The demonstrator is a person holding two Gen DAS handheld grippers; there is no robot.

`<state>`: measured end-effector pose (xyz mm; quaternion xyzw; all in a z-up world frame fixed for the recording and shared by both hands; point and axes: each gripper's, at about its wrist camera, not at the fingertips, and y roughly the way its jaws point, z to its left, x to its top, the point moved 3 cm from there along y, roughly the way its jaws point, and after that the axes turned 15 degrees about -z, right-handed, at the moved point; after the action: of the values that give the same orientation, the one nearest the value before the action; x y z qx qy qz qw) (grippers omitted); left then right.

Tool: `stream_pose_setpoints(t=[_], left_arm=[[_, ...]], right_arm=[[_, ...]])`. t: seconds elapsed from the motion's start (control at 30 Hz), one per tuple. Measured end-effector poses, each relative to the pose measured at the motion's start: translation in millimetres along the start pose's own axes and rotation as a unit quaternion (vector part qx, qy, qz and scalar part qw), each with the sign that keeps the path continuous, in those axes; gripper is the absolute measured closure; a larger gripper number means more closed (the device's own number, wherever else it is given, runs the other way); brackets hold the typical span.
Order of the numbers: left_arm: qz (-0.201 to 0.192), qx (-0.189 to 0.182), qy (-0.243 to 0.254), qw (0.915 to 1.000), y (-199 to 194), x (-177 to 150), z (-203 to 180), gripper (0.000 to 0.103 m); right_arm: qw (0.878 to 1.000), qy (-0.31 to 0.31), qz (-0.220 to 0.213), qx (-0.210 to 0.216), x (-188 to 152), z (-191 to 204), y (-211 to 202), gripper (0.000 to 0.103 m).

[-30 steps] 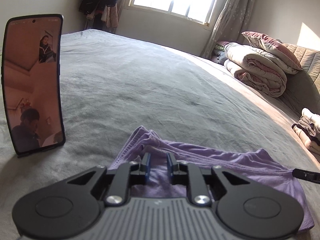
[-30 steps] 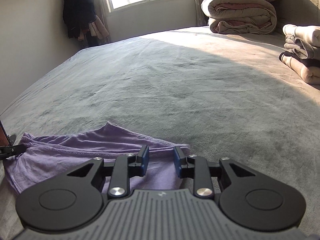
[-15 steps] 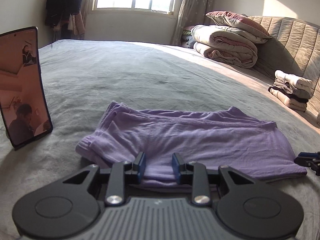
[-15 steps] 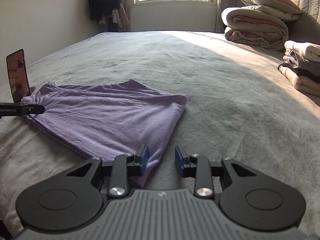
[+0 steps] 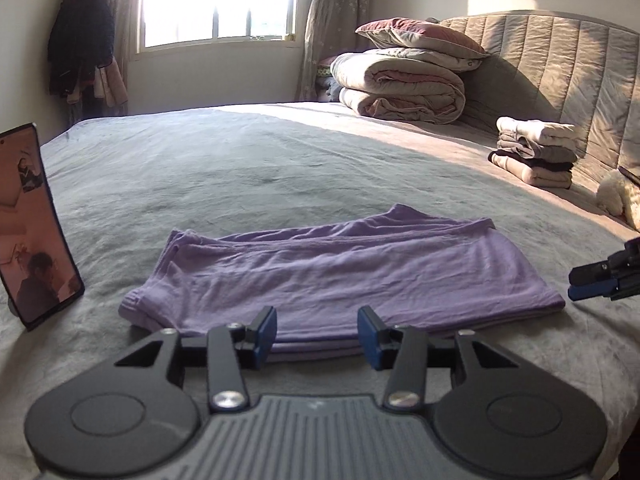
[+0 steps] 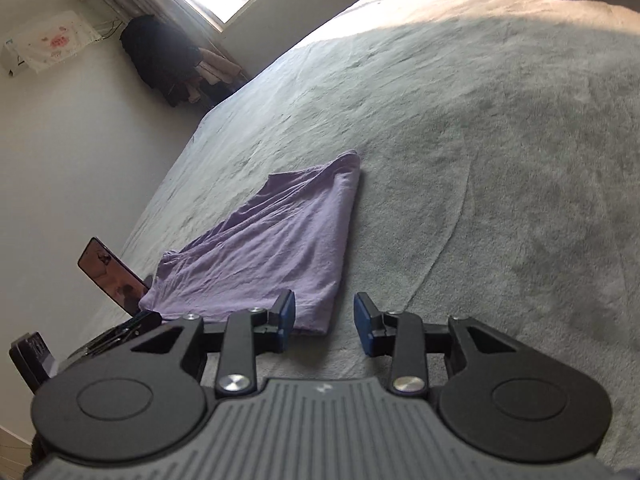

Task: Fold clothes
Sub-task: 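Grasp the folded lavender shirt end with the right gripper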

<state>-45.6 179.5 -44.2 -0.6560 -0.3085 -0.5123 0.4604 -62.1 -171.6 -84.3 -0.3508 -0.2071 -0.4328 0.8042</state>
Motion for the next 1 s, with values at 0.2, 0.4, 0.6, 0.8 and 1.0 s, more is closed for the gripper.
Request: stream_pose_setpoints(t=[0.2,0.4,0.6,0.8,1.0], left_arm=[[0.000,-0.092,0.042,0.9949,6,6,-50,0.046],[0.020,-0.140,0.105,0.9844,21,8,-102,0.045],[-0.008,-0.179,0.136,0.9743,22,-8,-151,0.045],[-0.014,-0.199,0.193,0.9608,25,-27,-174,0.045],[-0.027,-0.185,0.216,0.9583,28,-21,-182,0.045]], right_arm=[[0.999,0.042,0.018,-0.004,-6,-2,11,0.065],[0.997,0.069,0.036,0.002,-2,-1,25,0.067],[0.995,0.080,0.052,0.009,0,-2,34,0.072],[0.993,0.093,0.078,0.016,6,-5,35,0.085],[0.988,0.111,0.103,0.029,13,-6,34,0.096]])
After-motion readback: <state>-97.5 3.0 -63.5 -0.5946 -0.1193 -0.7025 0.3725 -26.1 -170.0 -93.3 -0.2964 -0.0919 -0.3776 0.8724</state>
